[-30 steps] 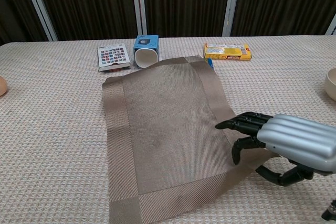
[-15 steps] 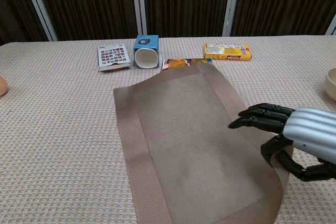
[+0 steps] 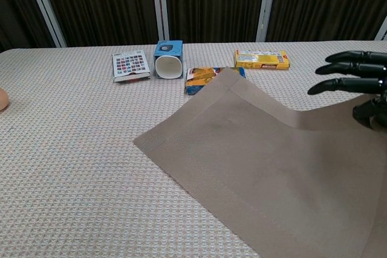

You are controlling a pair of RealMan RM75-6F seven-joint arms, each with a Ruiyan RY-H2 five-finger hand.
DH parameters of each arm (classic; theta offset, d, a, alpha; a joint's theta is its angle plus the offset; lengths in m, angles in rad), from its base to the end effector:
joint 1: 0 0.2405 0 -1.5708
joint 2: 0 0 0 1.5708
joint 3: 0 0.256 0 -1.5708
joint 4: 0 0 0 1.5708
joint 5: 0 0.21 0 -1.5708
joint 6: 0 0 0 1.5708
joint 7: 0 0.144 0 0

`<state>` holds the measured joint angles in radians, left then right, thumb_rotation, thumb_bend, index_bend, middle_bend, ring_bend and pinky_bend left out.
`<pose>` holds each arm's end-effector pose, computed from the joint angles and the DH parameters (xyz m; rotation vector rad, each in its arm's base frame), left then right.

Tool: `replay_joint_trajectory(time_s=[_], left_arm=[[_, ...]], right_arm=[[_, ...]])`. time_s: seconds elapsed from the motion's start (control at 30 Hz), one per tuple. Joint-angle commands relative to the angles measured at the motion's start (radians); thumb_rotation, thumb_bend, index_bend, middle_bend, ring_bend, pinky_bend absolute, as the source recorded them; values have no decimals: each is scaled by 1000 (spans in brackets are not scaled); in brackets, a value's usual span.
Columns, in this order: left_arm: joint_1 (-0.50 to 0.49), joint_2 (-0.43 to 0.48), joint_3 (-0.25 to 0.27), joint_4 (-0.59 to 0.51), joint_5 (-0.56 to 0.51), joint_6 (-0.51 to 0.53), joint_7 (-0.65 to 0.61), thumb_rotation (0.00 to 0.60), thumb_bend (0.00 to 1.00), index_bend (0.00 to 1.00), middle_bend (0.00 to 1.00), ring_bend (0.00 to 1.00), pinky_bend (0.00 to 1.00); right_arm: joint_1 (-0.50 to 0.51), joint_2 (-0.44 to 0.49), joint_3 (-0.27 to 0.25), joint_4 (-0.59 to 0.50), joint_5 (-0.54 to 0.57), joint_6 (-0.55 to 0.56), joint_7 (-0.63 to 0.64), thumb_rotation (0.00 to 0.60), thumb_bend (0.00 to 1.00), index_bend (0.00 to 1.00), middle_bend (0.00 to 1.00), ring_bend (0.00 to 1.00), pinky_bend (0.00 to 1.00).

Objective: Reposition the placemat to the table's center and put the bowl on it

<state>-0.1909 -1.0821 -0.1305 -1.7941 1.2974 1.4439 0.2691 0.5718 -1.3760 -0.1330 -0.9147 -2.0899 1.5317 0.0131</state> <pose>-0.2765 0.2230 0.1681 -1.3289 -0.8337 -0.8214 -0.2587 -0.2799 0.0798 2.2813 0.0670 0.9944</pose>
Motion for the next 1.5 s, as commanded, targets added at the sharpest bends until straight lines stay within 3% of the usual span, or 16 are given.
replay_joint_trajectory(time_s=[0.03, 0.27, 0.37, 0.4, 0.5, 0.57, 0.63, 0.77, 0.9, 1.07, 1.13, 1.3, 1.5], left_arm=[[-2, -3, -1, 4, -4, -4, 4, 600, 0, 0, 0, 0, 0], [-8, -11, -3, 21, -22, -18, 14, 600, 0, 0, 0, 0, 0], [-9, -13, -4, 26, -27, -22, 14, 600, 0, 0, 0, 0, 0], [-10, -14, -3, 28, -28, -24, 15, 600, 0, 0, 0, 0, 0], [-11, -16, -1, 31, -26, -25, 18, 600, 0, 0, 0, 0, 0], [-12, -18, 2, 34, -22, -28, 19, 600, 0, 0, 0, 0, 0], [-15, -20, 6, 40, -13, -33, 18, 600, 0, 0, 0, 0, 0], [-27, -29, 15, 63, 24, -49, -2, 600, 0, 0, 0, 0, 0], [-61, -55, 28, 108, 88, -89, -43, 600, 0, 0, 0, 0, 0], [-128, -100, 45, 176, 175, -163, -84, 600, 0, 16, 0, 0, 0], [-164, -129, 50, 213, 215, -197, -112, 600, 0, 45, 0, 0, 0], [-261, -218, 62, 315, 313, -275, -176, 600, 0, 94, 0, 0, 0], [-364, -340, 66, 431, 381, -348, -215, 600, 7, 111, 0, 0, 0]], right_arm=[[83, -16, 42, 152, -12, -13, -15, 600, 541, 819, 118, 0, 23], [180, -94, 34, 402, -35, -27, 5, 600, 499, 815, 130, 0, 24], [190, -116, 31, 453, -28, -30, 16, 600, 453, 777, 125, 0, 25], [191, -130, 32, 480, -20, -27, 22, 600, 421, 714, 116, 0, 20], [189, -154, 32, 531, -4, -18, 23, 600, 249, 241, 32, 0, 3], [175, -169, 51, 552, 33, -25, 28, 600, 120, 15, 0, 0, 0], [152, -178, 86, 544, 89, -20, 56, 600, 20, 0, 0, 0, 0], [96, -176, 159, 495, 210, -6, 90, 600, 0, 0, 0, 0, 0], [19, -120, 215, 346, 331, -29, 132, 600, 0, 0, 0, 0, 0], [-78, 9, 244, 46, 453, -76, 160, 600, 0, 0, 0, 0, 0], [-123, 80, 252, -119, 507, -89, 152, 600, 0, 0, 0, 0, 0], [-224, 216, 245, -457, 603, -85, 80, 600, 0, 0, 0, 0, 0], [-317, 272, 204, -668, 651, -52, 13, 600, 0, 0, 0, 0, 0]])
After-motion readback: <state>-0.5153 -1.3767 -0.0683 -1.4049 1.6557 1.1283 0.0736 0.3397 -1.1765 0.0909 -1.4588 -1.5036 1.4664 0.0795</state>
